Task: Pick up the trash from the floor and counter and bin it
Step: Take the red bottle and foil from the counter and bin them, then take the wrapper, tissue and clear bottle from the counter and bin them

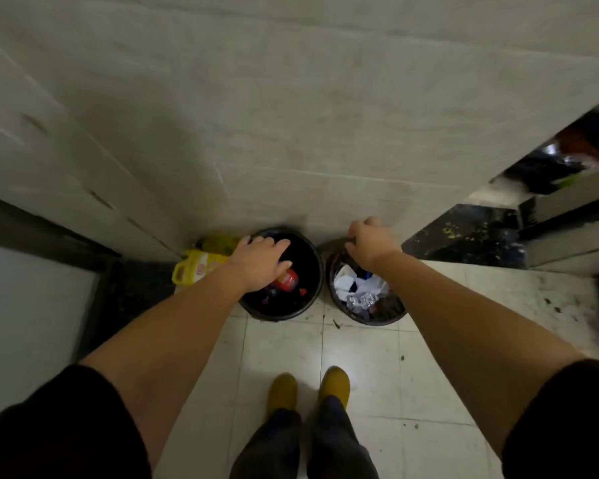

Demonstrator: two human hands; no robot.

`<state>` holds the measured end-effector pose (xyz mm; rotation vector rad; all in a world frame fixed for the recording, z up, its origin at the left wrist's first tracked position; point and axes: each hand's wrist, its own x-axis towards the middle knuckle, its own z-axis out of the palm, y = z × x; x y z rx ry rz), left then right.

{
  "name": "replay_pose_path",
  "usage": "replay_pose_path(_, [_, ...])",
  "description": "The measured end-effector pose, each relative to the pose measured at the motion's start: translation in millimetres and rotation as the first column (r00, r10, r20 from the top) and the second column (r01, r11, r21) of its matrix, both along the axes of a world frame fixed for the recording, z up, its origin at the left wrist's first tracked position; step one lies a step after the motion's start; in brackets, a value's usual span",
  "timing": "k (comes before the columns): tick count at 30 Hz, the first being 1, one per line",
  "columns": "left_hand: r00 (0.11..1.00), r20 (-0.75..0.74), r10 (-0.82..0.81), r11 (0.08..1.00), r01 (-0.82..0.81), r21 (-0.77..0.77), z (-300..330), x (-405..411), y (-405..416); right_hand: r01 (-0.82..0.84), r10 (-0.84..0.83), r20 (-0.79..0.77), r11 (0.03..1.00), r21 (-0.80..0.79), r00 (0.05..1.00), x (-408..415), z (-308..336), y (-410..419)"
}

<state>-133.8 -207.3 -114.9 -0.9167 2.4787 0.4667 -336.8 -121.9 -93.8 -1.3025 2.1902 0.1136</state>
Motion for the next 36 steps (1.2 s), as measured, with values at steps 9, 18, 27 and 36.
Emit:
replay_pose_path(9, [0.934,-0.236,-0.27,0.962,0.251,-0.109,157.0,-109.0,70.1,0.316,-0.322,-0.029,0.94,-0.127,0.946,-11.1,142.9,106.1])
replay_pose_path(18, [0.662,-0.248,-0.707,0.704,0.693,-0.157,204.1,-222.8,260.6,0.749,-0.765,-0.102,0.644,-0.156,0.636,-36.0,182.7,363.9])
replay_pose_path(27, [0.332,-0.208,-0.92,0.363,0.922,-0.133,214.2,-264.4,542.0,0.967,-0.975,-0.115,0.207,-0.147,0.191,9.2,188.8,652.1])
replay_pose_path(36, [0.057,-0.218,-0.974,0.086,0.988,-0.125,217.9,-250.5,789.8,0.985,-0.979,-0.163,-0.096,-0.146,-0.119,72.6,196.8,868.3])
